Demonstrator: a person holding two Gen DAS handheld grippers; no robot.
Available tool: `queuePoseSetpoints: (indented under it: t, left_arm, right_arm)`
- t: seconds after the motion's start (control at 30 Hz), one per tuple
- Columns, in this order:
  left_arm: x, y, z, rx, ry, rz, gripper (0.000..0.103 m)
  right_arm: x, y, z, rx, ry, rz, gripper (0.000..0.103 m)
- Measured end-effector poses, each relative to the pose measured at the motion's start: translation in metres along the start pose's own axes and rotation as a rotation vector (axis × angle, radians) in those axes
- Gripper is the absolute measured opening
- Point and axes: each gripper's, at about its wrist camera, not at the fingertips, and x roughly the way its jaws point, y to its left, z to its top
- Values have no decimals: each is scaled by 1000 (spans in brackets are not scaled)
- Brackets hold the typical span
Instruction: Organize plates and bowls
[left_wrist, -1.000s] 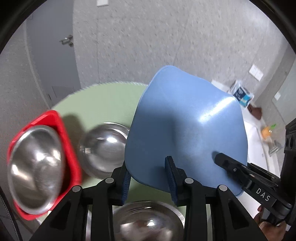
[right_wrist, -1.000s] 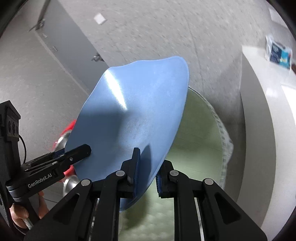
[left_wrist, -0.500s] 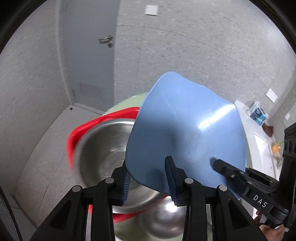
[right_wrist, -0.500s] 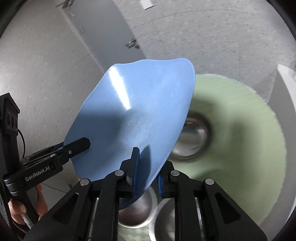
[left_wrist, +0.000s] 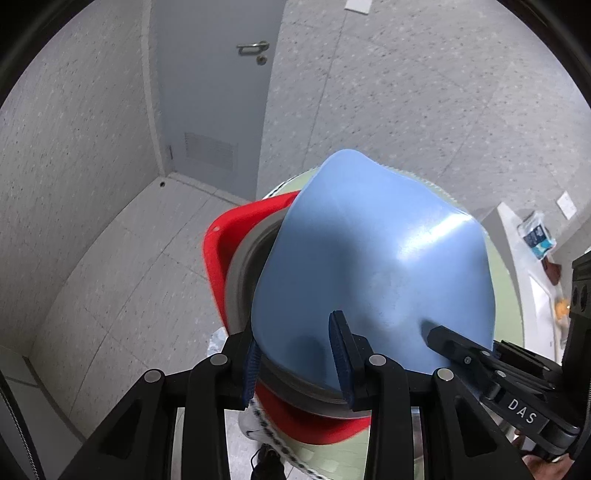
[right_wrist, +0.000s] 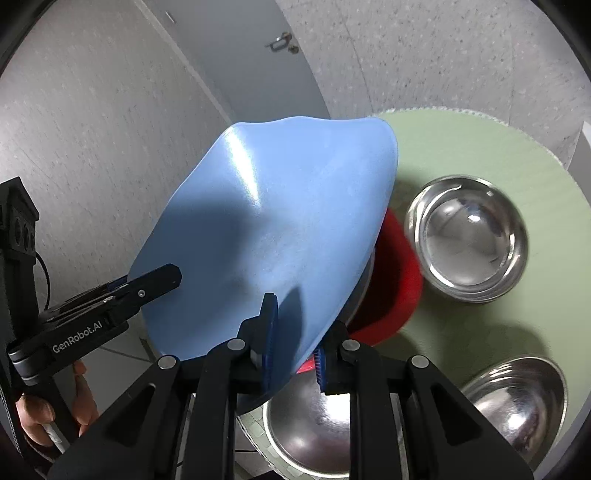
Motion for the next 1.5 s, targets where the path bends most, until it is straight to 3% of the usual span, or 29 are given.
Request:
queuePoseSetpoints:
  t: [0.23, 0.6, 0.67, 0.7, 0.8, 0.9, 0.93, 1.2, 1.5]
  left_arm:
    - [26, 14, 17, -21, 38, 35, 31]
    - [43, -4, 23, 9, 51, 92, 33]
    - [43, -2, 22, 6, 50, 99, 34]
    - [41, 1, 18, 8, 45, 110, 35]
    - [41, 0, 17, 5, 41, 114, 48]
    - [43, -1, 15, 5, 47, 118, 48]
    - [44, -1, 15, 4, 49, 119, 48]
    - [31, -15, 14, 18, 10, 101, 53]
    - [11, -64, 6, 72, -56, 56, 63]
  right_arm:
    - [29, 7, 6, -9, 62, -15, 20]
    - [43, 12, 3, 9, 99, -3, 28]
    - [42, 13, 3, 12, 99, -4, 34]
    - [41, 14, 3, 12, 99, -2, 42]
    - [35, 20, 2, 14, 89, 18, 58]
    - [28, 24, 2, 16, 77, 15, 80]
    - [26, 25, 2, 21, 71, 26, 82]
    - [6, 24, -6, 74, 53, 37, 83]
    - [-31, -3, -13, 110, -3, 22, 83]
